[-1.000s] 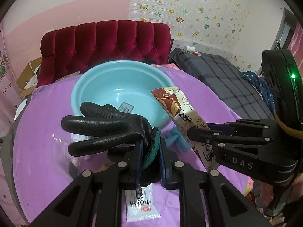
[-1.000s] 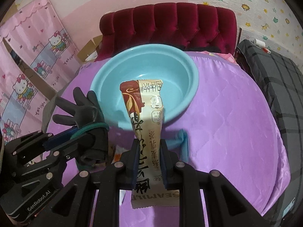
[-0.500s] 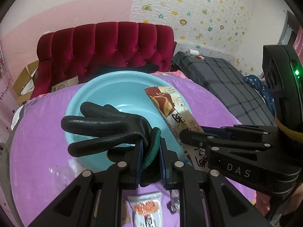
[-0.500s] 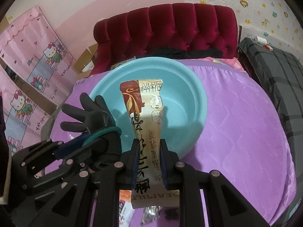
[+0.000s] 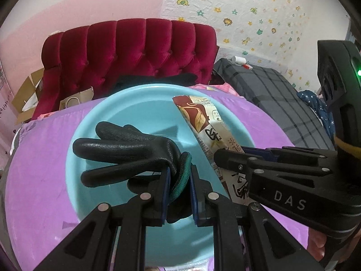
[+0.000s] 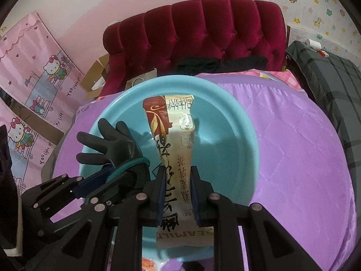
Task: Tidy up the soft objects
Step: 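Carry the glove and snack bar together over the blue basin, then open both tools to drop the glove and snack bar into the basin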
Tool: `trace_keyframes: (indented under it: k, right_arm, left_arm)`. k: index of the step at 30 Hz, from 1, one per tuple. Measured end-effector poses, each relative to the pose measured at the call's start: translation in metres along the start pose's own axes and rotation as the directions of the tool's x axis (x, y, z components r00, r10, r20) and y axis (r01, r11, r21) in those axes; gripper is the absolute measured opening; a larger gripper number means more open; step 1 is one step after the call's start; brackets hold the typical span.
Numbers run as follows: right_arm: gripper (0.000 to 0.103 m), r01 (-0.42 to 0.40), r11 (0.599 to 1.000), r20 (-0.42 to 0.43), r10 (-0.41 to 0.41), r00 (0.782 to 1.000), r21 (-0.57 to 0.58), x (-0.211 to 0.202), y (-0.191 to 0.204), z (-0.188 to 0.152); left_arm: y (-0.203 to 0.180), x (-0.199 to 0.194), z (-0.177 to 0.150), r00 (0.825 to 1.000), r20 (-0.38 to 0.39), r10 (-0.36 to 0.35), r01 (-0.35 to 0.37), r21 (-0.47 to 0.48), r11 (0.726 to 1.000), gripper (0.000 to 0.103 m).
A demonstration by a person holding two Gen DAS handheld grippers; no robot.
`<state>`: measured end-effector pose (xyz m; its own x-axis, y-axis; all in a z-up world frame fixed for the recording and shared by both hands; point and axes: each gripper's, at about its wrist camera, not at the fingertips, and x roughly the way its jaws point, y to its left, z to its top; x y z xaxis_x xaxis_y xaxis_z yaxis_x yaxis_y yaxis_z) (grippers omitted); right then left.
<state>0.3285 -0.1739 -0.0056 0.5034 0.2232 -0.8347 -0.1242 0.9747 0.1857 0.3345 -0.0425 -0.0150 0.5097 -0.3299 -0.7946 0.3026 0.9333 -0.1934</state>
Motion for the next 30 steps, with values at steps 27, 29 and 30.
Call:
trace_keyframes:
  k: [27,29,30]
  right_arm:
    - [0.052,0.045,0.999,-0.036,-0.046,0.998,-0.019,0.046,-0.003,0.017]
    - [0.058,0.059,0.998,-0.029,-0.059,0.998,-0.021,0.042,-0.002,0.018]
    - [0.067,0.071,0.997,-0.029,-0.071,0.997,-0.025,0.040,-0.001,0.018]
  left_arm:
    - [0.013,0.046,0.000,0.993,-0.063,0.102,-0.102,0.003,0.995,0.070]
    - [0.015,0.043,0.000,0.992,-0.053,0.112,-0.113,-0.020,0.993,0.093]
    - [0.015,0.040,0.000,0.991,-0.044,0.123,-0.124,-0.025,0.992,0.094]
